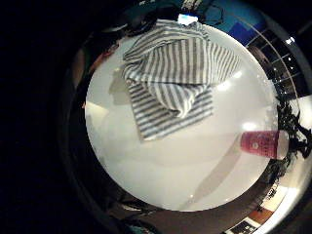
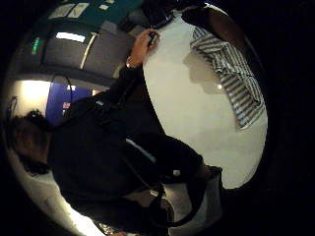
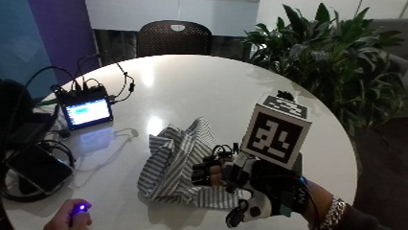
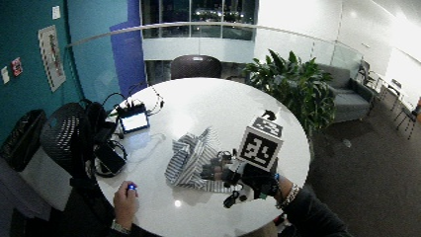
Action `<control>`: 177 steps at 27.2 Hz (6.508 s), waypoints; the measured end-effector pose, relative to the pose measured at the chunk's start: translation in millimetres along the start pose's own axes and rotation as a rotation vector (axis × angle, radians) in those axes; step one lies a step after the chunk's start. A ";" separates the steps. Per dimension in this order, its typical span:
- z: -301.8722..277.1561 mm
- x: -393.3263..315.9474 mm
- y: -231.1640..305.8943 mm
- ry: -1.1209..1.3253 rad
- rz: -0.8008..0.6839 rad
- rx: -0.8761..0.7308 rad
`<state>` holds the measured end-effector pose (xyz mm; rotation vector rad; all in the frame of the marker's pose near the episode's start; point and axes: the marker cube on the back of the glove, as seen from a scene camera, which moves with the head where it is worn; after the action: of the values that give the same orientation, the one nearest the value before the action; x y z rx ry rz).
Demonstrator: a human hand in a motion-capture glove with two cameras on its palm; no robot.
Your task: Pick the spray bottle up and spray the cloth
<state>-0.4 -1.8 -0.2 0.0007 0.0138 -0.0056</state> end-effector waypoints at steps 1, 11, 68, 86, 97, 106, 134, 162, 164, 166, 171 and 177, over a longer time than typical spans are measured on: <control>-0.2 -0.2 -0.4 0.002 -0.001 0.001; -3.7 -3.3 -6.4 0.024 -0.013 0.026; -24.8 209.7 -12.7 -0.502 0.798 0.976; -74.6 156.5 -37.2 -0.275 0.440 0.963; -134.2 117.6 -69.8 -0.163 0.232 0.483; -123.6 91.9 -100.1 0.016 0.339 -0.200; -33.8 60.7 -117.5 0.120 0.328 -0.637; -66.4 -16.8 -210.3 -0.672 -0.132 0.807; -49.5 -9.3 -212.9 -0.662 -0.096 0.852; -34.6 -1.9 -215.4 -0.663 -0.060 0.891; -3.7 11.5 -221.0 -0.704 0.057 0.918; 13.0 7.3 -227.3 -0.704 0.061 0.864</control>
<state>5.8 -229.2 12.5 0.8627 -0.6937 0.0500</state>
